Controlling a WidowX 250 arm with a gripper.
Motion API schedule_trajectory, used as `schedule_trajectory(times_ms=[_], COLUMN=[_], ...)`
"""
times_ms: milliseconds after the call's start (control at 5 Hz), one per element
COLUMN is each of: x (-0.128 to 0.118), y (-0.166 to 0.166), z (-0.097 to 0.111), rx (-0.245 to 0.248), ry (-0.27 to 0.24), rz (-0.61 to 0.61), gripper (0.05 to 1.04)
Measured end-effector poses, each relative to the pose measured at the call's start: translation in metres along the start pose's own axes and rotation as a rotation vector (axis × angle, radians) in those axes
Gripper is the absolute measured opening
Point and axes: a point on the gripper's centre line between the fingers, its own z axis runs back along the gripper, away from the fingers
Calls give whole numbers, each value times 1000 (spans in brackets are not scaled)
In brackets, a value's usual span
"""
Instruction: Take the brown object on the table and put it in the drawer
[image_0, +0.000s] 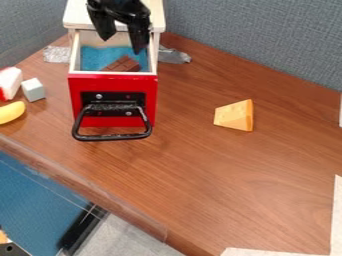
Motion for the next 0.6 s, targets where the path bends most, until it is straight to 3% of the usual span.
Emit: schedule_trajectory(times_ms=[200,400,600], x=[-12,-35,-70], y=[-10,-25,-52], z=[19,31,38], rx=[25,31,-6], ry=[23,87,119], rz=[20,52,42], gripper=[1005,1005,1005])
